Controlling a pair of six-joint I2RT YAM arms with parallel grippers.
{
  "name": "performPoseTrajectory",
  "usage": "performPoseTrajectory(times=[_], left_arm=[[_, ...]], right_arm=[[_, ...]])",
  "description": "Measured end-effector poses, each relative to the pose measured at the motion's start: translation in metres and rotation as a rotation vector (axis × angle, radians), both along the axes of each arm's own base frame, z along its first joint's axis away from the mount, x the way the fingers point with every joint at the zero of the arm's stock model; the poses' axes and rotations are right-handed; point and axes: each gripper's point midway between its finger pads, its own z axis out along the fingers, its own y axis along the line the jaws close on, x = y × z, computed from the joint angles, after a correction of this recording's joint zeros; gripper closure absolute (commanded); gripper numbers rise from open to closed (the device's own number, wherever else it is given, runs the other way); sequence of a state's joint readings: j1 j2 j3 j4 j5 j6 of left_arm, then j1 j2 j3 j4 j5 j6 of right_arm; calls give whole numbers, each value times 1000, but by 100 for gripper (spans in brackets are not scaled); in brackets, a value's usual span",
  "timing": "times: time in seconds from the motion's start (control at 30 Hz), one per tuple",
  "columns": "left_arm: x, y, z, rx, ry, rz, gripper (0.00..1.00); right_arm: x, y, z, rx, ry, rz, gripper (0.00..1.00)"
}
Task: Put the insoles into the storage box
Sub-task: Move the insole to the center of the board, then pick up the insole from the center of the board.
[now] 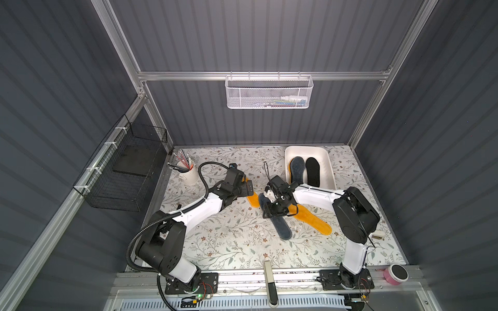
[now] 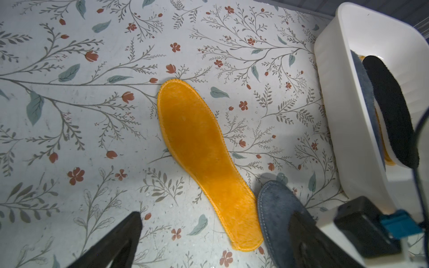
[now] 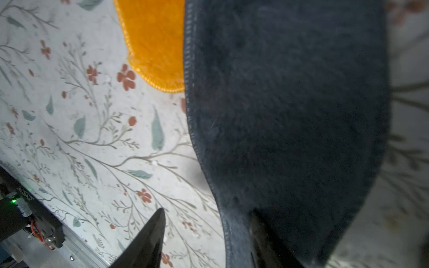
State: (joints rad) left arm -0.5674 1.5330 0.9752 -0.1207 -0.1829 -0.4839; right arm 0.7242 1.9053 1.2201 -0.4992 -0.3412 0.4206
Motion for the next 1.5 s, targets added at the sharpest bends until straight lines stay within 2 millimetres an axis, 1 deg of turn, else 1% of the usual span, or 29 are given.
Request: performPoseTrajectory(times=[0.1,0.2,0.27,0.4,0.47,0.53,0.63,0.73,0.83,1.0,1.13,1.37,1.5], left_arm=[[0,1,6,-4,-13,6,0],[0,3,9,-6,-21,12,0],[0,4,9,-3,-20,16,0],[-1,6,7,3,-14,23,0],[-1,8,7,4,-12,27,0],[-1,8,7,3,-12,28,0],[-1,8,7,2,-12,30,0],[-1,8,7,2,-12,30,0],[-1,9,7,2,-12,31,0],[0,10,7,-1,-10,38,0],[0,10,7,-4,-9,40,0],[0,10,6,-7,-8,43,0],[0,10,6,-7,-8,42,0]], right_arm=[[-3,17,5,44,-8,24,43],[1,22,12,69,-37,26,43],[7,21,20,70,-77,17,43],[23,12,43,50,-191,-26,44],[30,4,47,14,-232,-58,44],[34,-5,41,-45,-246,-82,45],[34,-19,21,-136,-226,-108,46],[32,-28,4,-200,-200,-118,47],[28,-33,-5,-237,-181,-120,48],[22,-32,-6,-253,-179,-119,51],[15,-27,-11,-271,-179,-104,54],[10,-20,-13,-277,-192,-116,66],[11,-20,-13,-273,-194,-127,76]])
